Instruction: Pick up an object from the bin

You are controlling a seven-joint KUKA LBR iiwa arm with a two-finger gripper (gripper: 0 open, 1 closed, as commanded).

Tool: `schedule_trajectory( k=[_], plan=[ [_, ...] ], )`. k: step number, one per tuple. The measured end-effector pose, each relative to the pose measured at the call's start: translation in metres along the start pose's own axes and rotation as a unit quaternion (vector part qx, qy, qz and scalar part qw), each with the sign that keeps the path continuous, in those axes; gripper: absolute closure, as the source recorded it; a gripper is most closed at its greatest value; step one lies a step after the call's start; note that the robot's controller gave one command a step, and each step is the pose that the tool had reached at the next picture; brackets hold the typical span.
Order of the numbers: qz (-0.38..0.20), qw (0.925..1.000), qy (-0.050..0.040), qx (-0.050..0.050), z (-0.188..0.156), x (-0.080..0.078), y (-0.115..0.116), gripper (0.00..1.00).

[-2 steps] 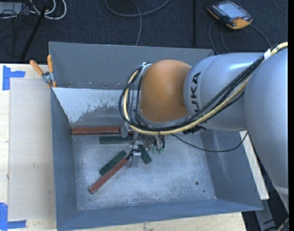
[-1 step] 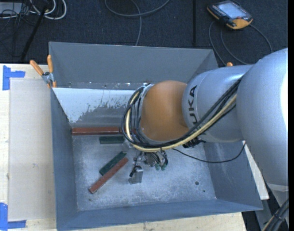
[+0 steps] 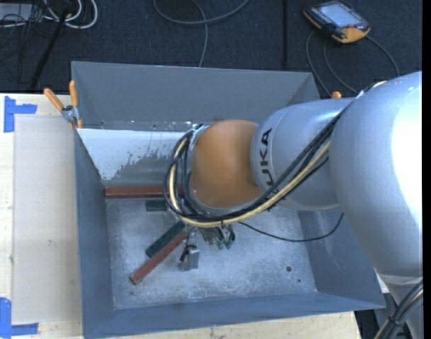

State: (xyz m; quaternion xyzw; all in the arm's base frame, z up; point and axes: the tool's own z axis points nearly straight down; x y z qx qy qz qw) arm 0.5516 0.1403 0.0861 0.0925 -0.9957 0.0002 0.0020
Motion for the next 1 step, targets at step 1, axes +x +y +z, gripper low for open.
schedule_trajectory(
  k=[1],
  plan=[
    [0.008, 1.0, -0.0008, 0.0, 0.0169, 0.0629, -0.0103, 1.0]
  ],
)
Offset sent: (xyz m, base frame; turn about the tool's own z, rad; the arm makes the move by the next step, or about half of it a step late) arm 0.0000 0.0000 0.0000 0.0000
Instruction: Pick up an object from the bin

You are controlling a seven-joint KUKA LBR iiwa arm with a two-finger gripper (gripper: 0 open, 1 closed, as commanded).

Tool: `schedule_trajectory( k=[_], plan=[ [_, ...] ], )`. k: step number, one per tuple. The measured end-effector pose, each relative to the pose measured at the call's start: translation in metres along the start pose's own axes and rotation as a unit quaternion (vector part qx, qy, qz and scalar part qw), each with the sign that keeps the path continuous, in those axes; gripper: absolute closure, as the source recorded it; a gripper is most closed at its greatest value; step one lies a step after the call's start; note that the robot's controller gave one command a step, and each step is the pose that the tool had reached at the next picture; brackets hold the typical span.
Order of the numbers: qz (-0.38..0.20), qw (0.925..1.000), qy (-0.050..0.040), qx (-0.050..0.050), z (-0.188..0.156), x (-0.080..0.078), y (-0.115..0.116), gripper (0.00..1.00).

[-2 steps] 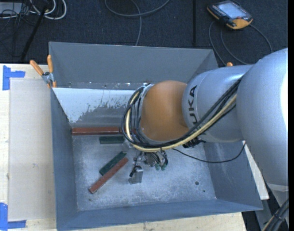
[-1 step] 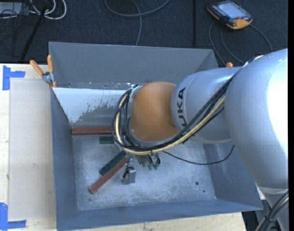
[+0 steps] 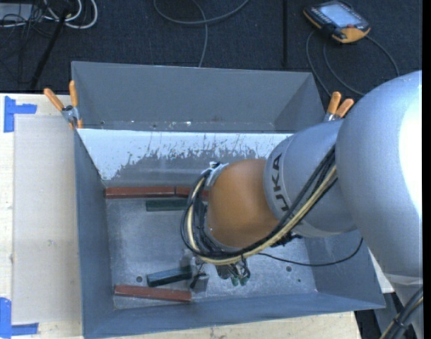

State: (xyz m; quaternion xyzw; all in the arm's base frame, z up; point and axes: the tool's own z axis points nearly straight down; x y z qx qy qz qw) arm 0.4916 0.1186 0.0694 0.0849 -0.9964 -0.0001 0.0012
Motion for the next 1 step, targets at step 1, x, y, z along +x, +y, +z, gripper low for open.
schedule_trajectory(
  k=[1],
  plan=[
    [0.0, 1.0, 0.0, 0.0, 0.0, 0.0, -0.0001, 1.0]
  ],
)
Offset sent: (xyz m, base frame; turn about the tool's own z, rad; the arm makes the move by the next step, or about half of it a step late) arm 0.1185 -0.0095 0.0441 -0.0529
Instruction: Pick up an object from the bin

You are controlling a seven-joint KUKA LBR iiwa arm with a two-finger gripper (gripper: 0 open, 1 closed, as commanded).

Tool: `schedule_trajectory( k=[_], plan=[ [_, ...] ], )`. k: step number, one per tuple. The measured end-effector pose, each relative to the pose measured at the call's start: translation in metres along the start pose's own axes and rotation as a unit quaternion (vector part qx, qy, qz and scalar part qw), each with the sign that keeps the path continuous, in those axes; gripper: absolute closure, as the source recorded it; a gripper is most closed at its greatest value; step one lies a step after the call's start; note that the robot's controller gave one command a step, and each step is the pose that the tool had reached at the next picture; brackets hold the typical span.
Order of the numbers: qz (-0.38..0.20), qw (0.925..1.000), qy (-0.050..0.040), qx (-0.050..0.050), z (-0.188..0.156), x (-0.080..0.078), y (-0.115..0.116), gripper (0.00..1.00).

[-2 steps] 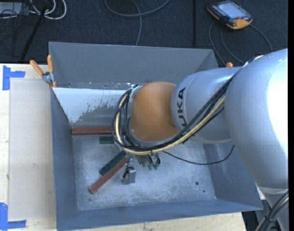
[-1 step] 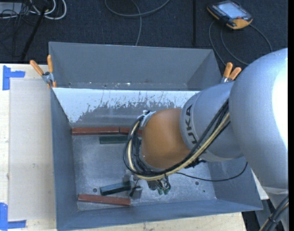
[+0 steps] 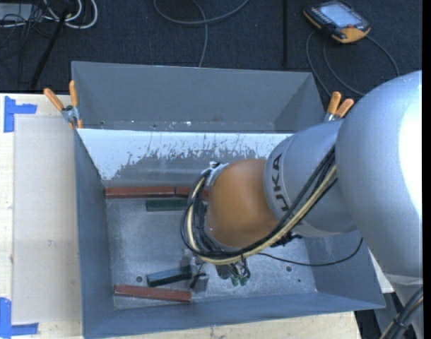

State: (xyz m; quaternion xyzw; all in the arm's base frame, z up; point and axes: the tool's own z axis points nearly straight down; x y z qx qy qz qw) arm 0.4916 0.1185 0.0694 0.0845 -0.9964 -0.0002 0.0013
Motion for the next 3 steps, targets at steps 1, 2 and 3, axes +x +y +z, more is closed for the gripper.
schedule_trajectory(
  k=[1, 2, 3],
  plan=[
    [-0.026, 0.9997, -0.0014, 0.0, -0.044, -0.115, -0.029, 1.0],
    [-0.025, 0.9997, -0.0014, 0.0, -0.044, -0.115, -0.029, 1.0],
    [-0.093, 0.9956, -0.0032, 0.001, -0.027, -0.119, -0.026, 1.0]
  ],
)
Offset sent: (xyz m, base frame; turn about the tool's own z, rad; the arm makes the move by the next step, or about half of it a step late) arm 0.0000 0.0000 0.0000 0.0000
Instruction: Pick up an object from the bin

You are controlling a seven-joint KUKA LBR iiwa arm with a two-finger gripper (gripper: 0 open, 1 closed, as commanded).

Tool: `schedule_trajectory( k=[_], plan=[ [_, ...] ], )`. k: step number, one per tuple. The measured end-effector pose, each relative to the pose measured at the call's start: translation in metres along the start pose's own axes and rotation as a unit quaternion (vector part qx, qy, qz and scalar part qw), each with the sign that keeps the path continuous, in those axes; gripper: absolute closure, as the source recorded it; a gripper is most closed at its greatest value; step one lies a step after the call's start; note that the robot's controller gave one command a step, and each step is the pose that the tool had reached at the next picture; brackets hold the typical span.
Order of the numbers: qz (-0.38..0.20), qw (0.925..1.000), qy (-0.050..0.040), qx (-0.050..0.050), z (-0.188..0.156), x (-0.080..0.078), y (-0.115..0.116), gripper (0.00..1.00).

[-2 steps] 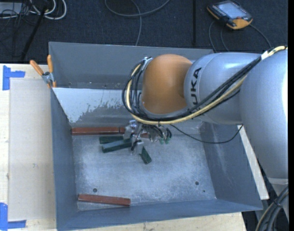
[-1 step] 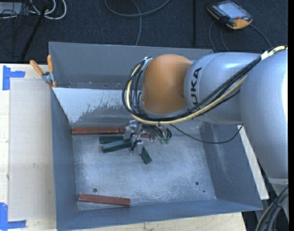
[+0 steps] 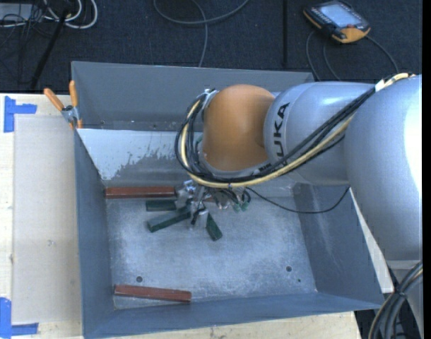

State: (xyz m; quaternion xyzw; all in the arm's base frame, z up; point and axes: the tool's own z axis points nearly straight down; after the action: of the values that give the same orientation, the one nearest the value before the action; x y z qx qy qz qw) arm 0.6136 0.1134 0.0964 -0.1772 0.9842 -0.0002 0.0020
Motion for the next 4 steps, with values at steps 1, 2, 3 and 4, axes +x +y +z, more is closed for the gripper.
schedule_trajectory(
  k=[1, 2, 3, 4],
  plan=[
    [-0.046, 0.9989, 0.0078, -0.003, -0.025, 0.009, -0.001, 1.0],
    [-0.008, 1.0, 0.0028, -0.001, -0.085, 0.003, 0.007, 1.0],
    [-0.008, 1.0, 0.0028, -0.001, -0.085, 0.003, 0.007, 1.0],
    [-0.08, 0.9968, -0.002, -0.002, -0.174, -0.019, 0.053, 1.0]
  ],
)
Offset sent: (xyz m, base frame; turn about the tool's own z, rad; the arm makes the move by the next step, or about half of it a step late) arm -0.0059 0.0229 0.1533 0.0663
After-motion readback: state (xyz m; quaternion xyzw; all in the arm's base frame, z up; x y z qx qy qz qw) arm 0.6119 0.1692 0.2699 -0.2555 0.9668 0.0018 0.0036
